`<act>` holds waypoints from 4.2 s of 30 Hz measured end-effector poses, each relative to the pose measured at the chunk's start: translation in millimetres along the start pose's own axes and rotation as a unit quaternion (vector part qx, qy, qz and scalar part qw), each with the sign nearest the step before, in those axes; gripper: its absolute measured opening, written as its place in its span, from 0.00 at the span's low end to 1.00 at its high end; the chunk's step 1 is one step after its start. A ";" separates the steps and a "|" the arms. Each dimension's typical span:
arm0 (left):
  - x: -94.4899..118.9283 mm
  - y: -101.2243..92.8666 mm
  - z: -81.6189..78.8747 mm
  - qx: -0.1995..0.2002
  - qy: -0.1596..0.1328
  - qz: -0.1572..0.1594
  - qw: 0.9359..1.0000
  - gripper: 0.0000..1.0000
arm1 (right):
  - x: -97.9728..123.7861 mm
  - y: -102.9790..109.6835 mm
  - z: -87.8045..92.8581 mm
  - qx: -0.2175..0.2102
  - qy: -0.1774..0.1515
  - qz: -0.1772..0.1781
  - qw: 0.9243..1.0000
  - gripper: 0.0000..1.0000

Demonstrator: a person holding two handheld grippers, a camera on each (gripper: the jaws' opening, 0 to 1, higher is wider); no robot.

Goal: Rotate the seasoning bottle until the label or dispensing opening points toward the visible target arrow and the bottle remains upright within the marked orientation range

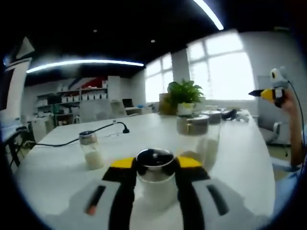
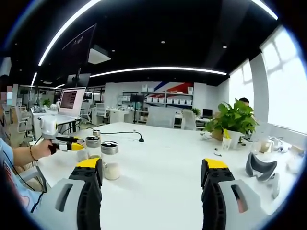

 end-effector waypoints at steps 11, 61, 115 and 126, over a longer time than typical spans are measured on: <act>13.0 12.9 -2.2 0.053 -0.009 0.036 0.998 0.54 | -2.4 0.0 1.6 -0.003 0.006 -0.006 1.000 0.87; 4.1 -21.7 0.8 0.072 0.016 -0.113 0.991 0.35 | 2.8 -4.4 2.4 -0.008 0.005 0.006 1.000 0.87; -6.5 29.5 -9.2 -0.027 0.080 0.196 0.977 0.32 | -8.7 1.0 10.6 -0.013 0.023 -0.008 1.000 0.86; -10.9 38.6 -10.1 -0.039 0.084 0.276 0.957 0.32 | -7.7 0.9 10.2 -0.012 0.024 -0.007 1.000 0.86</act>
Point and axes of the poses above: the point that each gripper's makers call its tool centre point, and the gripper's own axes: x roughly backward along the fingers, y roughly to its left, z roughly out of its underside, the point moved 9 cm from there along x, roughly backward along the fingers, and after that the axes turned 1 degree about y, right-handed, at the moved point
